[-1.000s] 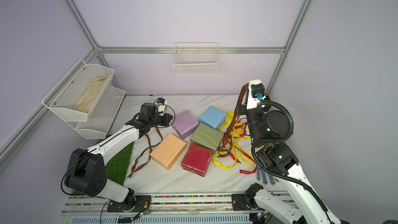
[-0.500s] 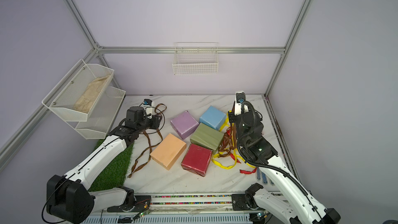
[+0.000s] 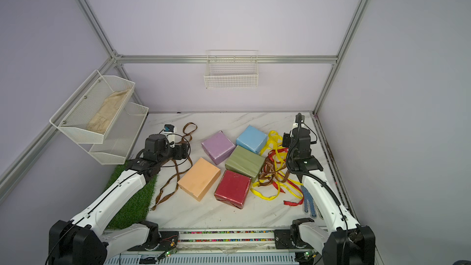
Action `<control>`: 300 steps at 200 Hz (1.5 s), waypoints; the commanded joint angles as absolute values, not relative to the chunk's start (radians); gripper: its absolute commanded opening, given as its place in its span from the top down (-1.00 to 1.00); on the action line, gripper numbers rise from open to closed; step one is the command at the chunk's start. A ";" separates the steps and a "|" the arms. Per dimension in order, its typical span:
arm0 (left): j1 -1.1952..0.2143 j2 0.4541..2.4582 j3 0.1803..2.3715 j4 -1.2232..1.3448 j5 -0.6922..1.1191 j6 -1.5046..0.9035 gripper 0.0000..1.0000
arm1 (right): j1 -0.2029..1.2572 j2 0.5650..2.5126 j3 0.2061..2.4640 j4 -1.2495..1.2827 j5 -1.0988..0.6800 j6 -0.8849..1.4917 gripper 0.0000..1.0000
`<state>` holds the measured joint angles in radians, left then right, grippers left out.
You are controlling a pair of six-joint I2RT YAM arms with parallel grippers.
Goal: Untie the ribbon bows on the gift boxes
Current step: Place the ribbon at the center of the board, then reset both arms
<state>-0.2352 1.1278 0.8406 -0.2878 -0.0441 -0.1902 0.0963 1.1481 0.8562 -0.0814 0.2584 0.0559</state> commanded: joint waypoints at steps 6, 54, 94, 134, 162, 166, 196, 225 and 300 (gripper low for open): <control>-0.217 1.094 0.768 -0.210 -0.068 -0.188 -0.80 | 0.064 1.239 0.877 -0.129 0.088 0.143 1.00; -0.194 1.137 0.675 -0.084 -0.108 -0.186 -1.00 | 0.031 1.365 0.902 -0.153 -0.032 0.180 1.00; -0.164 1.177 0.661 -0.028 -0.117 -0.168 -0.99 | -0.007 1.526 0.959 -0.216 -0.083 0.180 1.00; -0.135 1.208 0.614 0.078 -0.132 -0.137 -1.00 | -0.017 1.583 0.976 -0.220 -0.103 0.177 0.94; -0.113 1.232 0.615 0.105 -0.136 -0.122 -1.00 | -0.018 1.603 0.989 -0.235 -0.107 0.172 0.31; -0.110 1.237 0.617 0.107 -0.138 -0.119 -1.00 | -0.018 1.602 0.989 -0.236 -0.110 0.171 0.21; -0.091 1.267 0.629 0.120 -0.144 -0.104 -1.00 | -0.018 1.579 0.992 -0.253 -0.131 0.145 -0.22; -0.078 1.301 0.595 0.198 -0.158 -0.074 -1.00 | -0.018 1.542 0.982 -0.258 -0.136 0.126 -0.71; -0.072 1.381 0.470 0.536 -0.212 -0.040 -0.99 | -0.018 1.541 0.962 -0.241 -0.188 0.107 -0.95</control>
